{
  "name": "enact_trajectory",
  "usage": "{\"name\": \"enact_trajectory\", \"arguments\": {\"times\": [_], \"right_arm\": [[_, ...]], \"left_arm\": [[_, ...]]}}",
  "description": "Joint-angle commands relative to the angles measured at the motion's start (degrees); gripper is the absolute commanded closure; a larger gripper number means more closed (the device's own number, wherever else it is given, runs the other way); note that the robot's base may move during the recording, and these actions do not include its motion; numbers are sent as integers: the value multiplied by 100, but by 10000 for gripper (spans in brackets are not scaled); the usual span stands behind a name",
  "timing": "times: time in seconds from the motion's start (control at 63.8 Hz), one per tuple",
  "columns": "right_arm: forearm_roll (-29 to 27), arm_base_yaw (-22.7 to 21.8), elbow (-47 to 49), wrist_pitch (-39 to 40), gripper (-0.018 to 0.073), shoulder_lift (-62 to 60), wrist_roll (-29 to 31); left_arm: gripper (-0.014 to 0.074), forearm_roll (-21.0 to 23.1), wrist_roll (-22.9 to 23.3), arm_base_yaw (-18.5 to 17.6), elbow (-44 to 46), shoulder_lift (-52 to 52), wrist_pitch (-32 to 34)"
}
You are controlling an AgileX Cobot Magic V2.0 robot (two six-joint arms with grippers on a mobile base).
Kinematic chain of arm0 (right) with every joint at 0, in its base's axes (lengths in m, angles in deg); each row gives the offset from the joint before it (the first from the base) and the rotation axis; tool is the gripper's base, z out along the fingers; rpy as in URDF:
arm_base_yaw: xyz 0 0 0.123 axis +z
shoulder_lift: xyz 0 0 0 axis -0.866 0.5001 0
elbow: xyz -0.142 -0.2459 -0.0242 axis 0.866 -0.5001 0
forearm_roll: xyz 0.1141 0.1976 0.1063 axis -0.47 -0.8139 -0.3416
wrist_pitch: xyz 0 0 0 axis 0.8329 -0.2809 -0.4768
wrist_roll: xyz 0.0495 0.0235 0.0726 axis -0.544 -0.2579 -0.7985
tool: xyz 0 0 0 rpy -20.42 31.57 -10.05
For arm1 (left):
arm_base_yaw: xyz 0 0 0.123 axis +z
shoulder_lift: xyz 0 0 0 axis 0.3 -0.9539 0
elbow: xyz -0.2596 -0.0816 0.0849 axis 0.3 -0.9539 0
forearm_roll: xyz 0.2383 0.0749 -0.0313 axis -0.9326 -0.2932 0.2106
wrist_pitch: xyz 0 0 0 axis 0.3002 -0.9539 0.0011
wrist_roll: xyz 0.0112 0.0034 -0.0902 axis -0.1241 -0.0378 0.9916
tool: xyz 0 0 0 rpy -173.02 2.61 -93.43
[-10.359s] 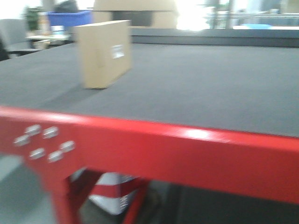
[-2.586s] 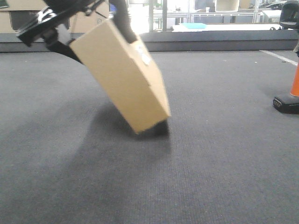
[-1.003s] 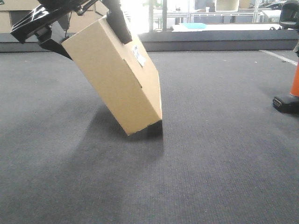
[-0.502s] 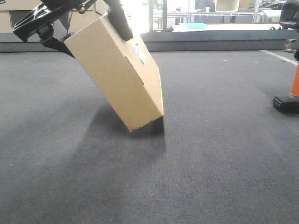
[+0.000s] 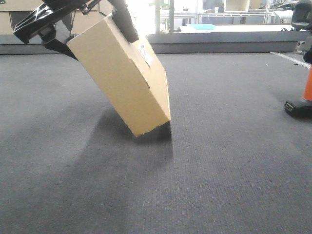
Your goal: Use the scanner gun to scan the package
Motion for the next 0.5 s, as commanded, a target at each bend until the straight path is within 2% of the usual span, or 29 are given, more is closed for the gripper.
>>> {"name": "enact_trajectory", "arguments": {"times": [0.0, 0.063, 0.157, 0.266, 0.36, 0.486], "right_arm": [[-53, -20, 33, 249, 102, 13, 0], [-53, -20, 33, 237, 178, 13, 0], [-53, -20, 33, 237, 340, 13, 0], [2, -20, 33, 237, 543, 13, 0], [282, -20, 33, 323, 727, 13, 164], [610, -20, 33, 541, 720, -186, 580]], "left_arm": [[707, 19, -19, 8, 39, 88, 122], [707, 19, -19, 8, 39, 88, 122], [707, 19, -19, 8, 39, 88, 122], [707, 31, -19, 8, 39, 88, 121], [707, 101, -19, 8, 39, 88, 121], [707, 270, -19, 8, 39, 88, 73]]}}
